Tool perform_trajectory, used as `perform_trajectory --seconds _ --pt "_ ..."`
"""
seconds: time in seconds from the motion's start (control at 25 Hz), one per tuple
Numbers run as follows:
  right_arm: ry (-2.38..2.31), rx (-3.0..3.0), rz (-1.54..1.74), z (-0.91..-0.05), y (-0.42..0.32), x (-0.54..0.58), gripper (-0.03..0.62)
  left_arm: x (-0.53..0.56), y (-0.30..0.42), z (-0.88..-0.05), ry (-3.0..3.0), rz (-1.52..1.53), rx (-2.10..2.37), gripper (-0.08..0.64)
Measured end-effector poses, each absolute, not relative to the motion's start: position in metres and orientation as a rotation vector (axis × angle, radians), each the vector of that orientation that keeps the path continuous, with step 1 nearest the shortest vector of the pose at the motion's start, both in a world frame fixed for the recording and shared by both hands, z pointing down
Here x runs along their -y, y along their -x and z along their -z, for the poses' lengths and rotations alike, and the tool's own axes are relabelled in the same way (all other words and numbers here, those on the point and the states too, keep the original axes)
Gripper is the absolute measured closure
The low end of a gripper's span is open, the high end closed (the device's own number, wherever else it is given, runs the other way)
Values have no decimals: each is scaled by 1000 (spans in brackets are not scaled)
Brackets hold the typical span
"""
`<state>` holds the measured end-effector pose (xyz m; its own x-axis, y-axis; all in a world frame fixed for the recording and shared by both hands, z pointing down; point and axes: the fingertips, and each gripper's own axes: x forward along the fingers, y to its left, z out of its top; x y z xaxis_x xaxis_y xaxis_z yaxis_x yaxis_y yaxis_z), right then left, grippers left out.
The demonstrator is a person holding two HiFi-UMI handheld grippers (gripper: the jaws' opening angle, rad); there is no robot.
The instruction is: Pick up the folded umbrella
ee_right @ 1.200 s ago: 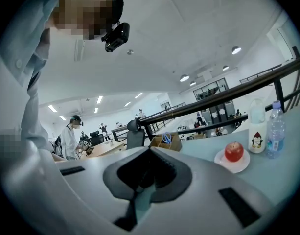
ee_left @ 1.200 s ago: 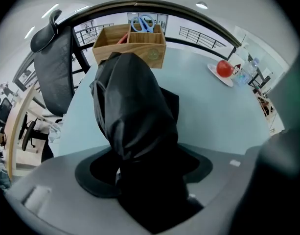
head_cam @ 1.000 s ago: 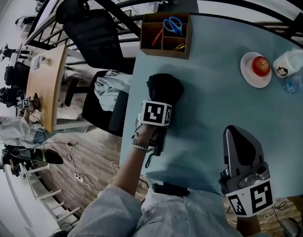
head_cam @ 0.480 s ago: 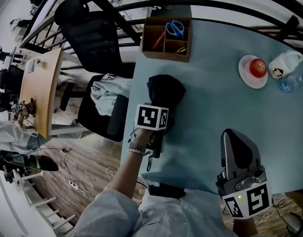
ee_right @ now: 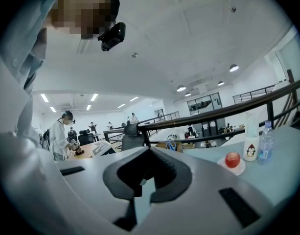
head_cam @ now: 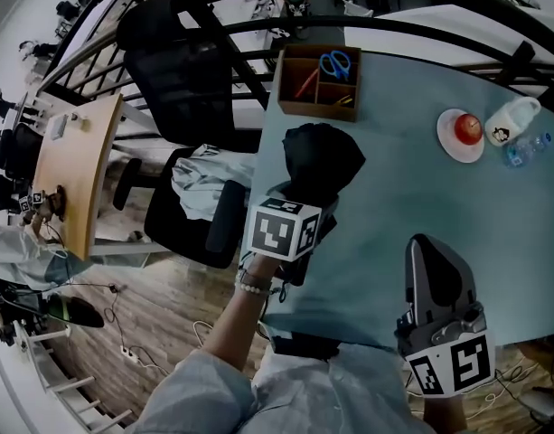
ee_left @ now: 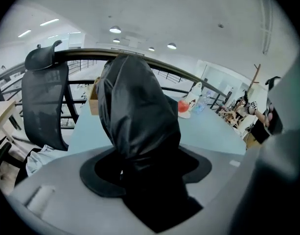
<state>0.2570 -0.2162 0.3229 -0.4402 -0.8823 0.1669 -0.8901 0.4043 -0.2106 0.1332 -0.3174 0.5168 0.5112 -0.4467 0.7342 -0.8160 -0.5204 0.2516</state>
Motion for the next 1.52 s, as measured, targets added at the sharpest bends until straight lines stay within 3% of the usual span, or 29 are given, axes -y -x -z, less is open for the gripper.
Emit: perform_trajectory --seconds 0.84,1.52 --pt "-1835 2552 -139 -256 -211 159 592 245 -102 -332 -2634 -275 991 265" --pt "-1941 2501 -64 -243 -168 102 592 180 -57 -285 -2756 -165 949 265"
